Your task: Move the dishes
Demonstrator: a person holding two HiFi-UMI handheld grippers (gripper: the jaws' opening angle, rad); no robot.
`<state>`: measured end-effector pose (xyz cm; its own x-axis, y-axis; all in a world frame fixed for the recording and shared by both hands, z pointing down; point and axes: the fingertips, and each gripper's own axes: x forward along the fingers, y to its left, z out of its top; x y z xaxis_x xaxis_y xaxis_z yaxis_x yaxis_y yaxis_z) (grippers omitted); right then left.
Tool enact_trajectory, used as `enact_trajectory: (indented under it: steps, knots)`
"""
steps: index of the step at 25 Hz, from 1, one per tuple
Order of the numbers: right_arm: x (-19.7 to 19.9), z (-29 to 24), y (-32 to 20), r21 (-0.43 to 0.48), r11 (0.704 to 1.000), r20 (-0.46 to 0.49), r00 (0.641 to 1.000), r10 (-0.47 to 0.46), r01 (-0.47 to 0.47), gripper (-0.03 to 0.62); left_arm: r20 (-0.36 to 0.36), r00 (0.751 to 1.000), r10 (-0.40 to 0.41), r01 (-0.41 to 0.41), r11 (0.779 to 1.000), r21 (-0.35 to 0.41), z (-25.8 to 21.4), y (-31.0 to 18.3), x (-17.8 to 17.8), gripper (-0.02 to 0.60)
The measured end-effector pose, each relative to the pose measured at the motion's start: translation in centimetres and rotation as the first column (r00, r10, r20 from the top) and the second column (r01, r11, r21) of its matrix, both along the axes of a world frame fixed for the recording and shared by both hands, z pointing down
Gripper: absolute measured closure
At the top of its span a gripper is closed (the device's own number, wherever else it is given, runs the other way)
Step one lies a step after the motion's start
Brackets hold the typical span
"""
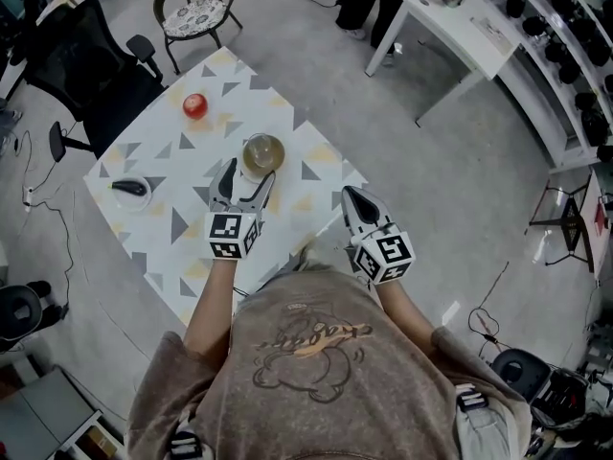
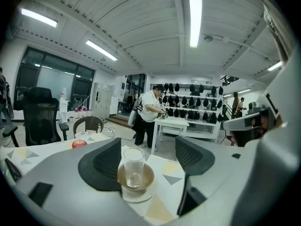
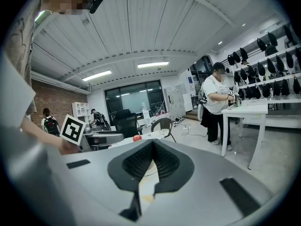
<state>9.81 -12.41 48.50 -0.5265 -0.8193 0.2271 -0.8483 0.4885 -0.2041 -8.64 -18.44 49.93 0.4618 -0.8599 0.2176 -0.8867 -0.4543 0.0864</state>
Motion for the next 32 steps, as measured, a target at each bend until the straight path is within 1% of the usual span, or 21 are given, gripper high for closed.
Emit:
enact_trajectory:
  steps: [4,9,15,18,24,28,32]
  knots:
    - [0.5,0.5,-0.2,-0.012,1.0,-0.005,1.0,0.009,-0.009,0.592,0.011,0.999,-0.033,0.033,0.999,-0.039,2.4,-1.7,-0.3,0.238]
    - [1.1,0.6,-0.8,-0.021,1.0,-0.014,1.0,0.017,-0.018,0.593,0.041,0.997,-0.06,0.063,0.996,-0.065,5.0,-4.0,-0.6,0.238]
    - [2.0,0.8,-1.7,-0.028,0.999,-0.028,0.999,0.03,-0.031,0.593,0.076,0.995,-0.069,0.078,0.99,-0.117,8.7,-6.2,-0.3,0.239]
    - [2.6,1.0,-2.1,-0.035,0.999,-0.036,0.999,0.037,-0.038,0.594,0.083,0.994,-0.066,0.078,0.987,-0.141,10.1,-7.2,0.0,0.239]
    - [3.4,1.4,-2.7,-0.052,0.997,-0.048,0.998,0.049,-0.051,0.592,0.097,0.994,-0.057,0.073,0.983,-0.166,11.6,-8.5,0.5,0.239]
    - [3.8,1.6,-2.9,-0.061,0.997,-0.052,0.997,0.051,-0.054,0.593,0.107,0.993,-0.048,0.066,0.984,-0.167,11.8,-8.9,0.9,0.24]
    - [3.9,1.8,-3.2,-0.071,0.996,-0.053,0.997,0.052,-0.055,0.593,0.111,0.992,-0.056,0.074,0.984,-0.165,11.8,-9.3,0.9,0.241]
